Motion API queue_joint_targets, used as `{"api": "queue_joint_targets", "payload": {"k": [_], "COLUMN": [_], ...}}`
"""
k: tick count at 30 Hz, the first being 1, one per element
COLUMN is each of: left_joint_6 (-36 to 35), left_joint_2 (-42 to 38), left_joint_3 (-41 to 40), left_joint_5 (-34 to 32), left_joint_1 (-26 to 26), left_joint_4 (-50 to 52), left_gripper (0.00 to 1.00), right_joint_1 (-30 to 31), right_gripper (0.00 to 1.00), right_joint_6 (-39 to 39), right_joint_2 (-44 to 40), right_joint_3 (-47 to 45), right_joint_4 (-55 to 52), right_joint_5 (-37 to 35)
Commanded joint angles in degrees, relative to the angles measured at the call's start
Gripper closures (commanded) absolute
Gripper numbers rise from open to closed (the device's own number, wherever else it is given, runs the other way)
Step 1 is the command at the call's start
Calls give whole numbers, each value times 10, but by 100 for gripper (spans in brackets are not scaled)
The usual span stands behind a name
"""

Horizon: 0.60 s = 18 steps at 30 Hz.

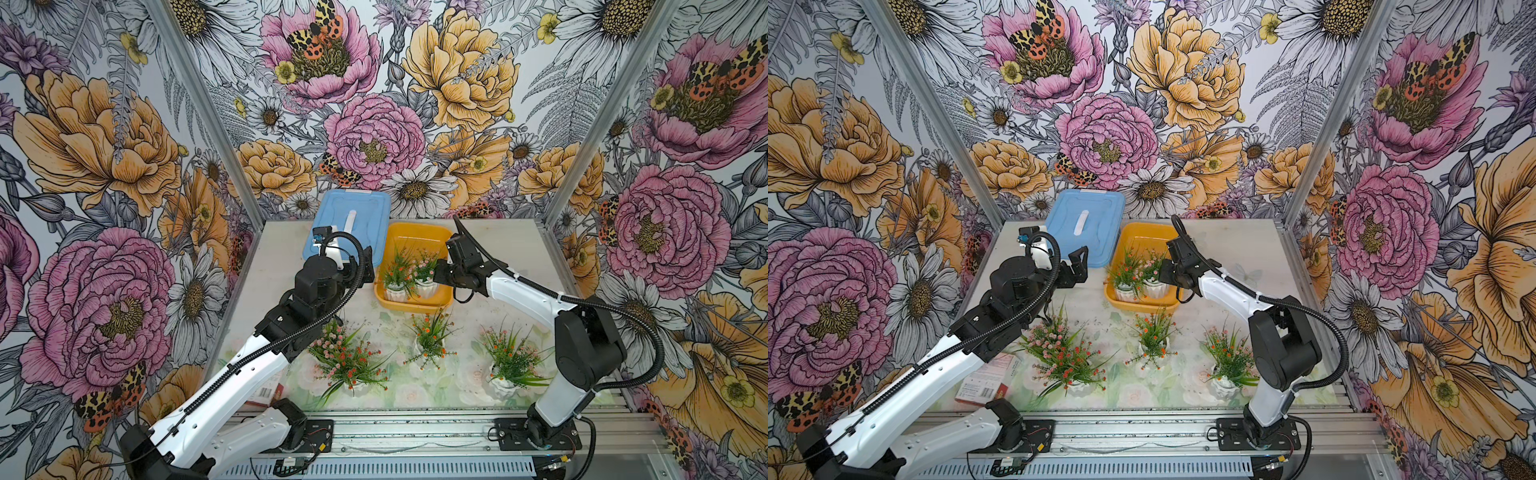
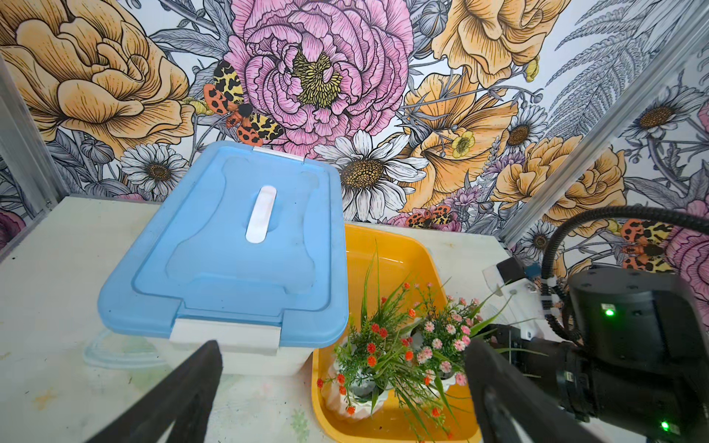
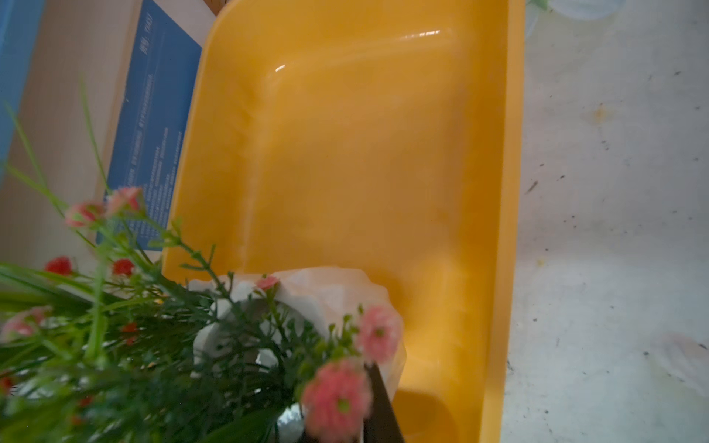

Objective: Put the potted gypsophila into the storage box
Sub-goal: Place the baby's breath potted plant at the storage box.

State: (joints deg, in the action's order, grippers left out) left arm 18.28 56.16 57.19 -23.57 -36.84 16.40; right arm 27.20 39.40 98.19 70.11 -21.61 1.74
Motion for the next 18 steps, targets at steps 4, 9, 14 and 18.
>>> {"api": "queue_joint_targets", "payload": {"k": [4, 9, 14, 18], "left_joint_6": [7, 4, 2, 3], "left_joint_2": [-5, 10, 17, 19], "left_joint_3": [-6, 6, 9, 9], "left_joint_5": [-7, 6, 10, 13], "left_joint_1": [10, 12, 13, 13], "left_joint_4": [5, 5, 5, 5], "left_gripper": [1, 1, 1, 1], "right_joint_1": [15, 19, 21, 21], "right_gripper": [100, 100, 95, 87], "right_joint_6": [28, 31, 42, 41], "right_joint_2": [2, 6, 2, -2], "right_joint_3": [-13, -22, -36, -38], "right_joint_4": [46, 48, 48, 48], "right_joint_5": [-12, -15, -24, -20]}}
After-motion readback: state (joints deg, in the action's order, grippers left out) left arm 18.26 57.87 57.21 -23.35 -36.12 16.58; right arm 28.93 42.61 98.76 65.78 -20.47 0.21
